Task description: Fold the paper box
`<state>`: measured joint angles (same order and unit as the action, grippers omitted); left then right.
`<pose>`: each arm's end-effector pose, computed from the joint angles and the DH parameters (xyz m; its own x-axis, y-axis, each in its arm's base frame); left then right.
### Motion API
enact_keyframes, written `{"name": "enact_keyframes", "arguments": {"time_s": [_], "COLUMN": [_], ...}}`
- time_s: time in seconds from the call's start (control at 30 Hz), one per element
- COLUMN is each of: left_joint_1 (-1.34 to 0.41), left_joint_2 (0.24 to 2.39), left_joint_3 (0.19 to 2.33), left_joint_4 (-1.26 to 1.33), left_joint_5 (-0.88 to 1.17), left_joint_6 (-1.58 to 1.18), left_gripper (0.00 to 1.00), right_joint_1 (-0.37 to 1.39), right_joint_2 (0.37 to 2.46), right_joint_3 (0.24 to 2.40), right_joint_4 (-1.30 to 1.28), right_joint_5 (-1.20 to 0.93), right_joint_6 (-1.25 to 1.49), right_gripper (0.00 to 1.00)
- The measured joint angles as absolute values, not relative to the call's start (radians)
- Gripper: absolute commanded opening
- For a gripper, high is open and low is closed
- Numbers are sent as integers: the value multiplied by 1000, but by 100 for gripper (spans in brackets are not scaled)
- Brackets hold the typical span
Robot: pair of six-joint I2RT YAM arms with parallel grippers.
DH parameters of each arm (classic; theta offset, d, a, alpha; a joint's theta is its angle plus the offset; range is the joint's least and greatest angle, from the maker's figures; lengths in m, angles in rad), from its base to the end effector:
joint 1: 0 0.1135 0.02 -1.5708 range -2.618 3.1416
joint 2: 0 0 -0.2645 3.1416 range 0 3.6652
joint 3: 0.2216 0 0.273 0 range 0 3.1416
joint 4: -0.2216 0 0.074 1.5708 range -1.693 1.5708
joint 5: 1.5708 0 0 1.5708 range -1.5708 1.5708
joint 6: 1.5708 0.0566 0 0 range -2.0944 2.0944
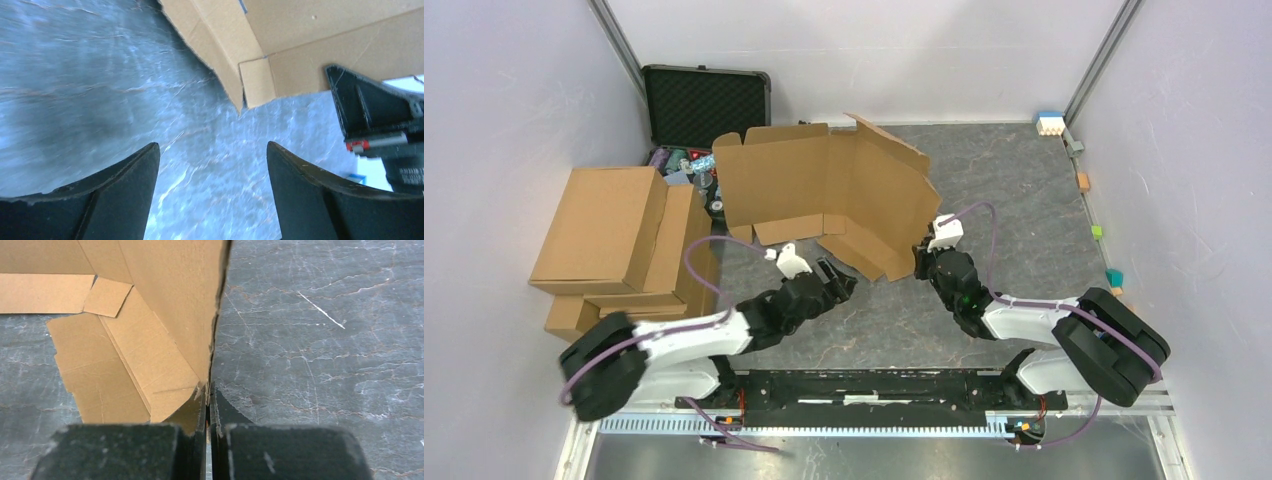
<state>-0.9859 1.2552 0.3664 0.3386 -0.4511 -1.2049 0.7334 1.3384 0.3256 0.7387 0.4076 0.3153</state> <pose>0.1635 -0.2022 0.1307 -0.6124 -0.5973 -0.5178 -0.0745 0.6957 -0.7144 0.2173 0.1656 0.1426 -0.2938 0.1185 -0.9485 -0.2524 0.9475 0.1965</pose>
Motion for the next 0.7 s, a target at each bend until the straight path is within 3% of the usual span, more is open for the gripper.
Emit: {"name": "enact_keyframes", "arguments": {"time_s": [0.17, 0.23, 0.3, 0.4, 0.47, 0.7], "left_joint_1": [-971, -900, -710, -375, -263, -95], "left_joint_2": [860, 730, 680, 767, 856, 1036], "left_joint_3": [494, 567, 656, 751, 776, 846], "left_joint_4": [-161, -249, -291, -234, -188, -178], "left_joint_5": [-447, -421, -330, -139, -88, -44], "left_joint_6": [-974, -843, -711, -609, -569, -384], "left_gripper": [93, 95, 100, 100, 100, 100], "right_joint_1": [733, 733, 733, 733, 733, 733], "right_joint_2": [1338, 1338, 1338, 1338, 1338, 1336], "right_joint_3": [326, 326, 326, 326, 326, 327], "right_joint_4": [739, 739, 740, 743, 744, 746], "right_joint_5": [431, 429, 427, 419, 412, 374], "right_joint_6": [284, 273, 266, 257, 252, 239], "right_gripper": [0, 0, 0, 0, 0, 0]}}
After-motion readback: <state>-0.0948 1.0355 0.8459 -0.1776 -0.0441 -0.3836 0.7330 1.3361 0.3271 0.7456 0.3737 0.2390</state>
